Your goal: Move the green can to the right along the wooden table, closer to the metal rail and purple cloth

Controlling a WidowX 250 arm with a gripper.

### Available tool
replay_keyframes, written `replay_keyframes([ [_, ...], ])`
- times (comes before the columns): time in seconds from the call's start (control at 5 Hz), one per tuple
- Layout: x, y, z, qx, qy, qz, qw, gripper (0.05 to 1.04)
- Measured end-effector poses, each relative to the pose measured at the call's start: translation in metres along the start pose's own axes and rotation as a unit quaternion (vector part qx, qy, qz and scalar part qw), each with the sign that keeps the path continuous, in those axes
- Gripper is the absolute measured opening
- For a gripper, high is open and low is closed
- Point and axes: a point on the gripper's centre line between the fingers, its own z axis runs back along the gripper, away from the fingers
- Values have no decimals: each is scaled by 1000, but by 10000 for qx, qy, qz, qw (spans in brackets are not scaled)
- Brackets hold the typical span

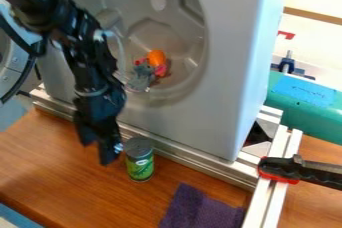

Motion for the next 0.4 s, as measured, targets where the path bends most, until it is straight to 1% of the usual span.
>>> replay_keyframes([
  [0.2, -6, 5, 21, 236, 440, 253, 9984, 1001],
  [0.4, 7, 3, 43, 292, -31, 310, 9991, 1001],
])
